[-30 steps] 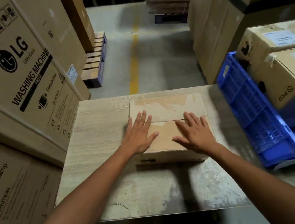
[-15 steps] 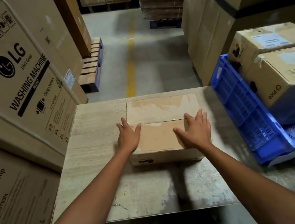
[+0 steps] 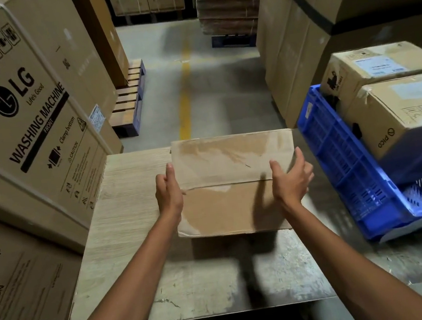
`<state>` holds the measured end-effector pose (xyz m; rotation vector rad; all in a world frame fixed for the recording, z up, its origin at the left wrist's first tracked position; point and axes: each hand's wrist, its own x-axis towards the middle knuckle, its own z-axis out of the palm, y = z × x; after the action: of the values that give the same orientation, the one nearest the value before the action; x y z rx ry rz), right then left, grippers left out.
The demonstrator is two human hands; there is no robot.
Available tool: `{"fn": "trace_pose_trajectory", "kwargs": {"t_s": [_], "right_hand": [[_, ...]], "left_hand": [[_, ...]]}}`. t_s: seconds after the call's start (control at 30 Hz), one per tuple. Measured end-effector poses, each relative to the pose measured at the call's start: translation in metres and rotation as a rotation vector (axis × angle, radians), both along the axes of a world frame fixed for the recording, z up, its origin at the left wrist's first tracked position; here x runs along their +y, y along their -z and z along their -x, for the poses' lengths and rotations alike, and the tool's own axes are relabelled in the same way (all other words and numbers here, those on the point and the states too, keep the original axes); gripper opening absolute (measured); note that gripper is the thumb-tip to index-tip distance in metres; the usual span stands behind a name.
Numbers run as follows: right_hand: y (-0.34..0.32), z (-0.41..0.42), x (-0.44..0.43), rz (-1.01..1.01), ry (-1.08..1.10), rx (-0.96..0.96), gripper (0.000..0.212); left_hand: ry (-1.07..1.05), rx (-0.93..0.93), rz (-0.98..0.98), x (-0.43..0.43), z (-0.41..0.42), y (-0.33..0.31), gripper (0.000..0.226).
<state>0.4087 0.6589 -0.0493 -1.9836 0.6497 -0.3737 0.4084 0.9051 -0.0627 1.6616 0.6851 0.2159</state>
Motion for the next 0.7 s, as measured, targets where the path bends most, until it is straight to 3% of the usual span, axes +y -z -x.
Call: {"fn": "trace_pose_trajectory", "kwargs": {"t_s": [0.13, 0.27, 0.37, 0.43, 0.53, 0.63, 0.7], "right_hand": [[-0.017, -0.010, 0.004, -0.087, 0.067, -0.129, 0.072], [-0.013, -0.011, 0.003, -0.165, 0.036, -0.161, 0.065], [0.007, 0.000, 0.002, -0.221, -0.004, -0.103, 0.068], [0.022, 0.011, 0.002, -0.228, -0.005, -0.070, 0.072], [0.035, 0.017, 0.000, -0.187, 0.032, -0.008, 0.057], [0.026, 0.018, 0.003, -0.102, 0.053, -0.035, 0.047], [0.018, 0.016, 0.006, 0.108, 0.024, -0.117, 0.045]], "left_hand": [[-0.047, -0.136, 0.095, -0.004, -0.001, -0.017, 0.051], [-0.001, -0.157, 0.308, 0.017, -0.013, 0.018, 0.095], [0.004, -0.073, 0.356, 0.022, -0.009, 0.039, 0.106], [0.018, -0.074, 0.309, 0.010, 0.010, 0.012, 0.082], [0.005, -0.107, 0.249, 0.008, 0.016, 0.015, 0.025], [0.005, -0.089, 0.062, 0.009, 0.019, 0.005, 0.019], [0.052, -0.120, -0.160, 0.008, 0.022, -0.003, 0.026]]}}
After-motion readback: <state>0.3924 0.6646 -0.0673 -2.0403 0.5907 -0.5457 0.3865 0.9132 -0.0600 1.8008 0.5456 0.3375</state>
